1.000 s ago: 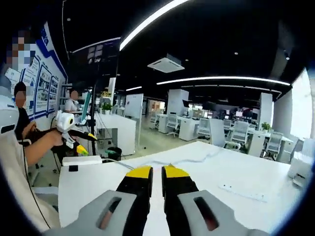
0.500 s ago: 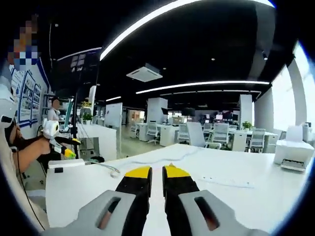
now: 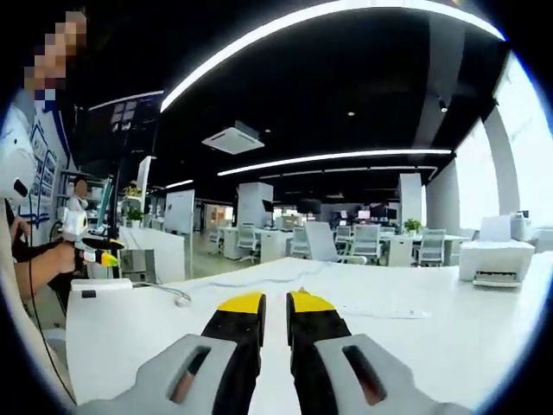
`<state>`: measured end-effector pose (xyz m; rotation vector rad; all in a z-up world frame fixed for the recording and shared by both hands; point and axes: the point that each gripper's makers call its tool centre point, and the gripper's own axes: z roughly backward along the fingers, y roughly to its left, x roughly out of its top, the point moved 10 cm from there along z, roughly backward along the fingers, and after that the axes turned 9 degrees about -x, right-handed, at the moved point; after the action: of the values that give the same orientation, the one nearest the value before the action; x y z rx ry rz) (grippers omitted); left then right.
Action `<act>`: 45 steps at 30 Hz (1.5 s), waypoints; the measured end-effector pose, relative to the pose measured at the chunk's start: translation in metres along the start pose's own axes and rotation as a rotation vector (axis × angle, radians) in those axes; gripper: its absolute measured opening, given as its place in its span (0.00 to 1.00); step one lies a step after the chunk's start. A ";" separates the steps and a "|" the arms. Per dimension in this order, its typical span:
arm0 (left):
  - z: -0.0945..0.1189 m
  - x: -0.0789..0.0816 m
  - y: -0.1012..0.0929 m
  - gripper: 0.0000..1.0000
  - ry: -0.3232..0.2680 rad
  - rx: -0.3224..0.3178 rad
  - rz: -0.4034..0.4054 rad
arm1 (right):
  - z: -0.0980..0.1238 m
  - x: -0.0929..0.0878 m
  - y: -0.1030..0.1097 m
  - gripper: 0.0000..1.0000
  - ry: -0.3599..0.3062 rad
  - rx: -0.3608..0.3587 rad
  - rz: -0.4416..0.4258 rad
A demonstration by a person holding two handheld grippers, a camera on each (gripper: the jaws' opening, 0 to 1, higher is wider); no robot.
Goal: Pick up the power strip scattered on the table, fix it on the side mounting bracket of the table, and press the switch
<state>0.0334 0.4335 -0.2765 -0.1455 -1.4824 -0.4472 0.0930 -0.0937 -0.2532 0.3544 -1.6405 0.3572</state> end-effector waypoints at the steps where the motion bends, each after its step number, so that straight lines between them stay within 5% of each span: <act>1: 0.000 0.000 -0.001 0.64 -0.006 0.001 -0.003 | 0.002 -0.001 0.000 0.07 -0.002 -0.005 0.003; 30: 0.006 -0.019 -0.014 0.64 -0.032 0.033 0.027 | 0.034 -0.013 -0.018 0.10 0.003 -0.127 -0.038; 45: 0.002 -0.021 -0.015 0.64 -0.038 0.024 0.050 | 0.034 -0.017 -0.019 0.11 0.025 -0.123 -0.017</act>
<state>0.0248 0.4246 -0.2995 -0.1728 -1.5175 -0.3885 0.0719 -0.1249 -0.2732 0.2704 -1.6259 0.2454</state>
